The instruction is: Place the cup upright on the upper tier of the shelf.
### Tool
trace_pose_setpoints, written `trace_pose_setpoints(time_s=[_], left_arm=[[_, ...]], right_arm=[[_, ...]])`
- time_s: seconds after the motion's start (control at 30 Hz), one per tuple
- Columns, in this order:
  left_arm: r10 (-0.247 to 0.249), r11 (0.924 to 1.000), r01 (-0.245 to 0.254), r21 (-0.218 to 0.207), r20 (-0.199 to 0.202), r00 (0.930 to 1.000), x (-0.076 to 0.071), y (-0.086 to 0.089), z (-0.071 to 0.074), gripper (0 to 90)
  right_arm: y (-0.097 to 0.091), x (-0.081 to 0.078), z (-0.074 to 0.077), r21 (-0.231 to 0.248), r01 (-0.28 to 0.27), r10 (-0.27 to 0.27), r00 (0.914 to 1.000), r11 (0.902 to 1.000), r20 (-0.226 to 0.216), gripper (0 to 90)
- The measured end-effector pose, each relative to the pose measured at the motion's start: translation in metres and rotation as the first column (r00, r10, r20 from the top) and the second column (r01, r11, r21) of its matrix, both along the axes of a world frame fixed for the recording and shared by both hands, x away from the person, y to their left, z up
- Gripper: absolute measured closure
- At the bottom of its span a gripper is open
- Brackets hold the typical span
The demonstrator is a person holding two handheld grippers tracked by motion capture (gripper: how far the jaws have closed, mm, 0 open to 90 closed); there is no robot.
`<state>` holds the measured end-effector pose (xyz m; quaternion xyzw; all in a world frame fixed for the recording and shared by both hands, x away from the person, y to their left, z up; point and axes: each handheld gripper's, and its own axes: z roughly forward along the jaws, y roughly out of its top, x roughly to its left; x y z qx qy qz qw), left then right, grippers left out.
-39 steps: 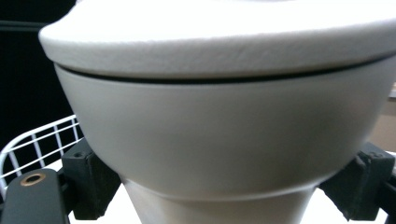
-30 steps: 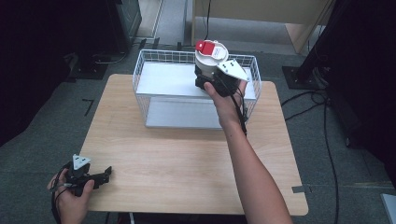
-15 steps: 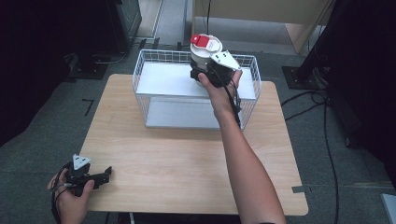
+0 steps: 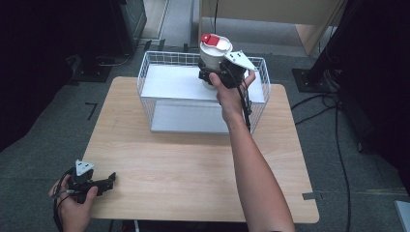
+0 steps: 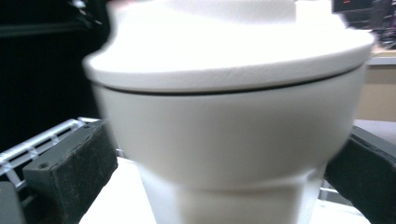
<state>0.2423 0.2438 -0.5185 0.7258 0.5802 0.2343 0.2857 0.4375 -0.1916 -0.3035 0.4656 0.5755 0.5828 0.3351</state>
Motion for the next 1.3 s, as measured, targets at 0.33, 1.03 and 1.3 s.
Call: trace_pose_setpoints(time_s=[0.33,1.03,1.3], left_arm=[[0.0,1.0,0.0,0.001,-0.001,1.0,0.0,0.0,0.0,0.4],[0.0,1.0,0.0,0.002,-0.001,1.0,0.0,0.0,0.0,0.4],[-0.001,1.0,0.001,0.004,-0.001,1.0,0.0,0.0,0.0,0.4]], right_arm=[[-0.004,-0.01,0.002,-0.06,0.007,-0.008,1.0,0.9981,-0.002,0.0],[-0.047,-0.055,-0.014,-0.1,0.016,-0.014,0.9997,0.9948,0.021,0.0],[-0.063,-0.071,-0.029,-0.12,0.022,-0.02,0.9996,0.9926,0.018,0.0]])
